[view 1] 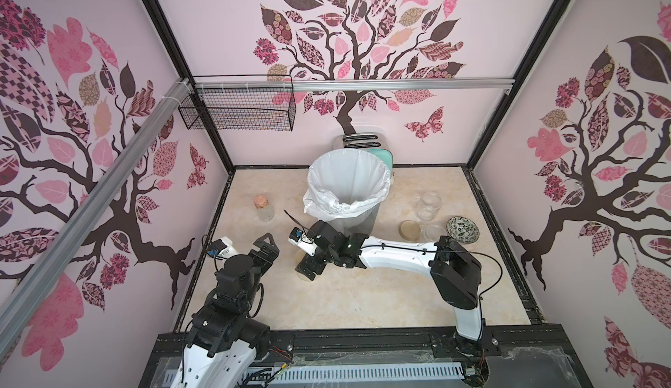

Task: Empty moldy rice from jars
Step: Pick up the jar from the center of the board.

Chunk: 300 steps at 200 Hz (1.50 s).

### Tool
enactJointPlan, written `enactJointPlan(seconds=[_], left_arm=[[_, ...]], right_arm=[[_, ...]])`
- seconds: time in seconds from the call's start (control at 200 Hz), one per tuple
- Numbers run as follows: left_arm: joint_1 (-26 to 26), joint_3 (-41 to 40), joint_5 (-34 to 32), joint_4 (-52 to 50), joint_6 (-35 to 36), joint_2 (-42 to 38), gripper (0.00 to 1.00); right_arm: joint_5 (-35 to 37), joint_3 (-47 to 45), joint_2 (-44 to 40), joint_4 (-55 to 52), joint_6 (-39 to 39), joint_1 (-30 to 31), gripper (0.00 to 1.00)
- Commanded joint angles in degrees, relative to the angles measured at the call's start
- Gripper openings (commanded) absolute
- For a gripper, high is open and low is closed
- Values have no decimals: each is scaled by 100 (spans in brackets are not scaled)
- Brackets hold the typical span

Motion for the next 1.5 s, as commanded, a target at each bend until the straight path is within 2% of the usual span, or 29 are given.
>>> enactJointPlan(seconds=[0.0,0.34,0.44,0.605,0.76,0.89,1.025,1.125,1.26,1.411,1.496], left_arm=[[19,-54,32,84,-29,-96,98],[17,-83,60,105,-42,-128,98],[18,-81,83,116,-32,-104,98],[18,-59,118,128,84,-88,98],[20,-39,263,181,298,-26,98],[17,82,539,329,777,142,98],[17,350,1181,388,1426,620,98],[17,477,2143,658,1965,1114,98],[-32,547,3417,1091,2347,1651,97],[-313,440,4699,1752,3137,1735,98],[-681,520,5035,1802,3753,1804,98]], right_arm=[[101,144,135,10,49,65,96],[319,92,213,83,66,65,96],[314,104,238,102,80,65,89],[295,-36,15,218,207,69,71],[264,-185,-456,238,357,56,70],[171,-510,-1121,215,536,-16,69],[-203,-1063,-2033,343,948,-272,68],[-265,-1479,-2758,256,1139,-462,68],[-354,-1997,-3773,-160,1278,-727,67],[-472,-2378,-4881,-815,1396,-1110,67],[-619,-2413,-5371,-1205,1463,-1382,66]])
